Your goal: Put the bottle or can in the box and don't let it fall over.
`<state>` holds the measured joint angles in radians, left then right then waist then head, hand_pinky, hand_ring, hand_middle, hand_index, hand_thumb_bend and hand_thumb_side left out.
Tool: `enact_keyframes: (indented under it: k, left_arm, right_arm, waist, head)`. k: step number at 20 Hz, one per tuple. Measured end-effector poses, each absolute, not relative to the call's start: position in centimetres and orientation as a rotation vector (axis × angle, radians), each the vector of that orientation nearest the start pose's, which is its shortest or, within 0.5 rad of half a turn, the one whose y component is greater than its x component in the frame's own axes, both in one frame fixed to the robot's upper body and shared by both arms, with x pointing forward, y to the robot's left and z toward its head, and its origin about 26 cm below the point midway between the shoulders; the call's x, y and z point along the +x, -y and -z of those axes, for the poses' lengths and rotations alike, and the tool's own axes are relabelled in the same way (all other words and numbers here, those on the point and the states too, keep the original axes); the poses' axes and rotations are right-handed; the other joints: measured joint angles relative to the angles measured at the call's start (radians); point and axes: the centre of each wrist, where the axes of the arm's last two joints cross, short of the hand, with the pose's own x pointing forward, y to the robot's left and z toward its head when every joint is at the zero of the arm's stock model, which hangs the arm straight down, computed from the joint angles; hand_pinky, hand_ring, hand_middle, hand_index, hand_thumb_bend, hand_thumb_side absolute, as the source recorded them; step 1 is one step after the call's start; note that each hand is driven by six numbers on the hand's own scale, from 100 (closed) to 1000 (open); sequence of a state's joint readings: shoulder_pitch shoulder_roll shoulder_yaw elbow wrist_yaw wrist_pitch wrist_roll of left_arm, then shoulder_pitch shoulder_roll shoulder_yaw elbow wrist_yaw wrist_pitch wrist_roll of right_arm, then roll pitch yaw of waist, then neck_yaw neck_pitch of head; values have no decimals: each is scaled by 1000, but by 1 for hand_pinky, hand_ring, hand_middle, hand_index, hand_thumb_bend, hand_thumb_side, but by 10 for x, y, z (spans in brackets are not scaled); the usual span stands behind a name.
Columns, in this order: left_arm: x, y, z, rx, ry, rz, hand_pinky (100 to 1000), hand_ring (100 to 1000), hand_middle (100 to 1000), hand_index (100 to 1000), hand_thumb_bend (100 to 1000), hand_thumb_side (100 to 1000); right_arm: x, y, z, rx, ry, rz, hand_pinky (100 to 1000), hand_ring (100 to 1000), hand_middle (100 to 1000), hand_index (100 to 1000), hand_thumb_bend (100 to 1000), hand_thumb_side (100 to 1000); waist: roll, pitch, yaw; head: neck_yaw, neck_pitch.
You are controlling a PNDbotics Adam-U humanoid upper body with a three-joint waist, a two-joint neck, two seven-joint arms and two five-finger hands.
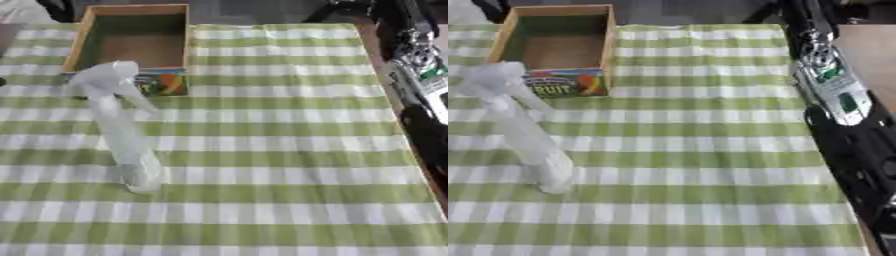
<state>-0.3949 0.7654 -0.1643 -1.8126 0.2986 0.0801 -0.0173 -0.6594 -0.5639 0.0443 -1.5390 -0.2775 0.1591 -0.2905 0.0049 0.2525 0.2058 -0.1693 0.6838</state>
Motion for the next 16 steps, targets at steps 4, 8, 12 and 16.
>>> enact_keyframes:
  k: [4,8,12,16]
  left_arm:
    - [331,-299,-225,166,1963,697,1000,739,781,866,396,707]
    - [333,-289,-231,168,1965,744,1000,743,785,870,406,695]
    - [333,-281,-232,142,1959,798,1000,747,786,874,423,671]
    - [329,-274,-234,102,1950,858,1000,748,787,873,436,663]
  right_arm:
    - [391,300,-247,-318,2040,-73,893,813,864,856,100,781]
    - [391,299,-246,-315,2036,-82,893,813,865,856,100,784]
    - [391,299,-246,-314,2033,-84,893,813,865,856,100,785]
    - [391,299,-244,-312,2029,-89,893,813,865,856,100,785]
  waist:
    - [0,0,-1]
    - [2,0,-2]
    - [5,0,-6]
    - [6,0,-6]
  head:
    - [0,-3]
    - [1,-9]
    - [3,-10]
    - [4,-10]
